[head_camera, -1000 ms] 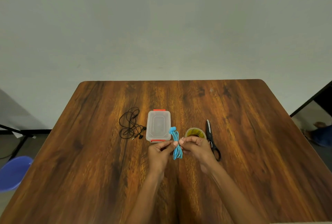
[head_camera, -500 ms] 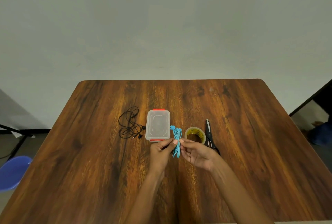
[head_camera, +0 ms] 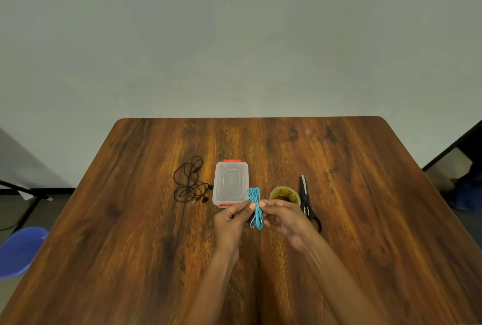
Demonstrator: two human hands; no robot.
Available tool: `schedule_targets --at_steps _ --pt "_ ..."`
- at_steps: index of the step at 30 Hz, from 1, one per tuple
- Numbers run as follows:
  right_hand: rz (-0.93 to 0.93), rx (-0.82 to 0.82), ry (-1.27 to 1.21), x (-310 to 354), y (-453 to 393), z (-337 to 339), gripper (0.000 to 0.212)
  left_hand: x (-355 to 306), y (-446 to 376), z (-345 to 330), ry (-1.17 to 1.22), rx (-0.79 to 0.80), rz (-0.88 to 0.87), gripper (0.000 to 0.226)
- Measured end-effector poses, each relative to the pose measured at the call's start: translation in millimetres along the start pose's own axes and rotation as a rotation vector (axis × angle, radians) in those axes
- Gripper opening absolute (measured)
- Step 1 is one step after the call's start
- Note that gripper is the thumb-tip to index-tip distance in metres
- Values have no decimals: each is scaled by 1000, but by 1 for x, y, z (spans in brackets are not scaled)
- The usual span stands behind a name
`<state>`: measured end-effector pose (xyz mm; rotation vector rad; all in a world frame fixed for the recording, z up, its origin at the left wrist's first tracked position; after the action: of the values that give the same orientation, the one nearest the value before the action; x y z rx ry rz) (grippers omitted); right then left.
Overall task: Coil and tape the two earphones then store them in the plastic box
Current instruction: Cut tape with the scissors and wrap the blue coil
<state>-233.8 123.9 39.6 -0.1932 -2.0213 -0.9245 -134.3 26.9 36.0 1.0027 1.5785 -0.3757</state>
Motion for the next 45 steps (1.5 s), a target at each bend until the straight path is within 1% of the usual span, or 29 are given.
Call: schedule_targets --at_steps 5,9,12,15,19,23,29,31,34,38,43,45 --pt "5 -30 6 -1 0 -3 13 2 0 -1 -37 30 4 13" --pt "21 -47 34 -2 1 -1 11 6 -1 -1 -36 60 36 19" --pt "24 -42 44 -2 1 0 16 8 -3 1 -34 55 46 17" --pt "4 -17 34 -1 1 2 19 9 -5 3 -21 55 54 15" --pt "-53 11 -21 -3 -2 6 19 9 -7 3 -29 71 46 19" --pt "-111 68 -105 -4 -5 4 11 7 -7 2 -29 82 22 19" --pt "-129 133 -131 -4 -6 5 13 8 -7 0 -38 89 30 22" --pt "-114 123 -122 -5 -6 5 13 6 -7 -3 -74 91 0 21" --pt "-40 66 -71 -6 -5 6 12 0 -8 -7 -183 99 -64 19" --pt "38 21 33 0 -2 7 13 -3 -10 -10 -286 134 -92 16" --pt "73 32 112 1 -1 6 9 -1 -10 -4 -247 112 -112 20" --pt "55 40 98 -2 -3 5 11 -2 -9 -3 -225 119 -111 20"
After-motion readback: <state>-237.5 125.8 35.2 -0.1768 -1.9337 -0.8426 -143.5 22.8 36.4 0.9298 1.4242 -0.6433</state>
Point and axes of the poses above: each hand's wrist, its own y-axis away from the middle knuckle, its own z-axis out of the back of the hand, x = y × z, the point moved 5 cm from there along -y, towards the middle knuckle, and after that the axes turned 12 degrees about x, right-handed, at the moved point
